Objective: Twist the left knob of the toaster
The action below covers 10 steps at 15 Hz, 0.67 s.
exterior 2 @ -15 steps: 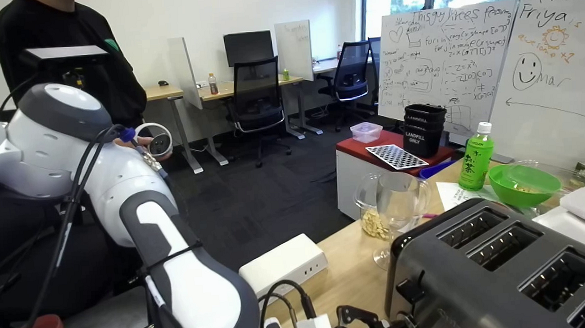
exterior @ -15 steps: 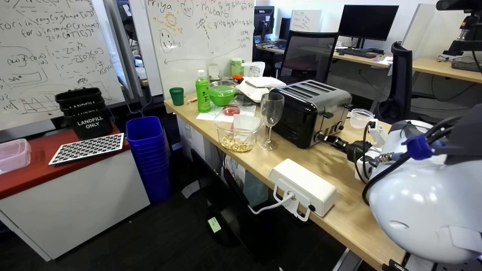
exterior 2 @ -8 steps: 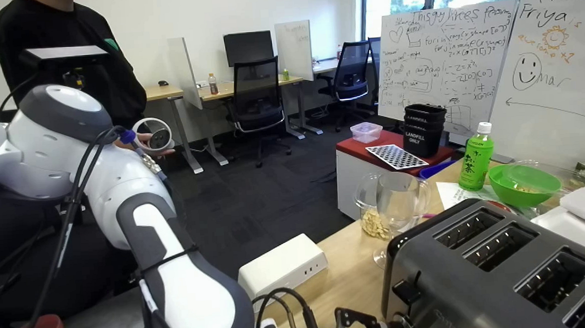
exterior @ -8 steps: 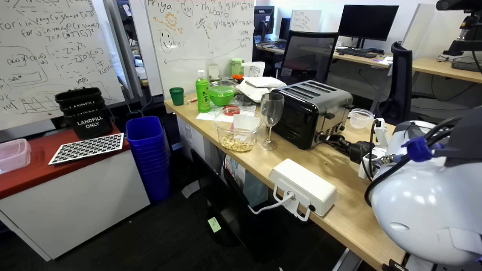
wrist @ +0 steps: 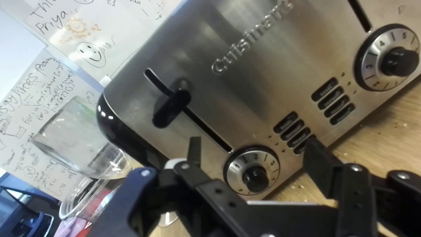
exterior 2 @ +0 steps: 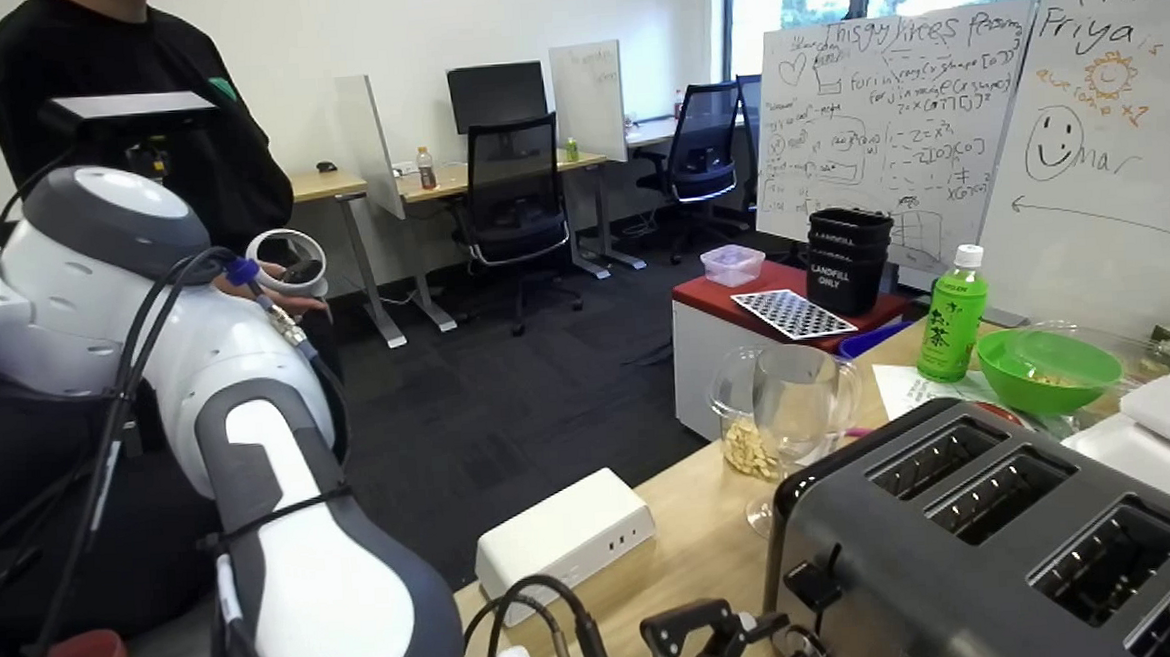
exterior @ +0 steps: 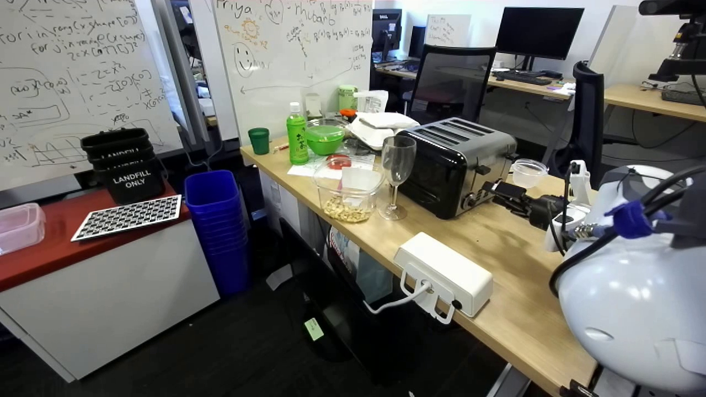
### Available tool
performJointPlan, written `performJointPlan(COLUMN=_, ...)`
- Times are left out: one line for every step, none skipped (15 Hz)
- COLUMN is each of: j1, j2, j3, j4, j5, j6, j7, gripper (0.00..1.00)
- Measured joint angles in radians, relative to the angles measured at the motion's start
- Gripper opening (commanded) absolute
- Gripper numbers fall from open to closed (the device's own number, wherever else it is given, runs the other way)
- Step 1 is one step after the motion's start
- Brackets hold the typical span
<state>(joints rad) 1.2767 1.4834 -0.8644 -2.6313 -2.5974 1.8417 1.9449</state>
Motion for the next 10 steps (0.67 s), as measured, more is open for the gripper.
performJointPlan(j1=0.003, j2=0.0, j3=0.005, j4=-0.009, j5=0.0, j6=0.001, j7=-0.012, gripper=1.0)
performJointPlan(j1=0.004, j2=0.0, j3=0.014, j4=-0.017, j5=0.0, j6=0.003, j7=-0.025, gripper=1.0)
performJointPlan(j1=0.006, j2=0.0, j3=0.026, j4=-0.024, j5=0.0, j6=0.008, j7=-0.044, gripper=1.0)
performJointPlan(j1=0.008, j2=0.0, j3=0.035, j4=-0.032, j5=0.0, j6=0.02, j7=-0.068, gripper=1.0)
performJointPlan(j1=0.009, j2=0.0, j3=0.039, j4=-0.039, j5=0.0, j6=0.039, j7=-0.097, gripper=1.0)
performJointPlan(j1=0.01, j2=0.0, j3=0.04, j4=-0.045, j5=0.0, j6=0.058, j7=-0.129, gripper=1.0)
performJointPlan(j1=0.01, j2=0.0, j3=0.039, j4=-0.05, j5=0.0, j6=0.075, j7=-0.163, gripper=1.0)
performJointPlan(j1=0.01, j2=0.0, j3=0.037, j4=-0.053, j5=0.0, j6=0.096, j7=-0.198, gripper=1.0)
performJointPlan(j1=0.01, j2=0.0, j3=0.034, j4=-0.055, j5=0.0, j6=0.113, j7=-0.229, gripper=1.0)
performJointPlan(j1=0.009, j2=0.0, j3=0.032, j4=-0.055, j5=0.0, j6=0.13, j7=-0.259, gripper=1.0)
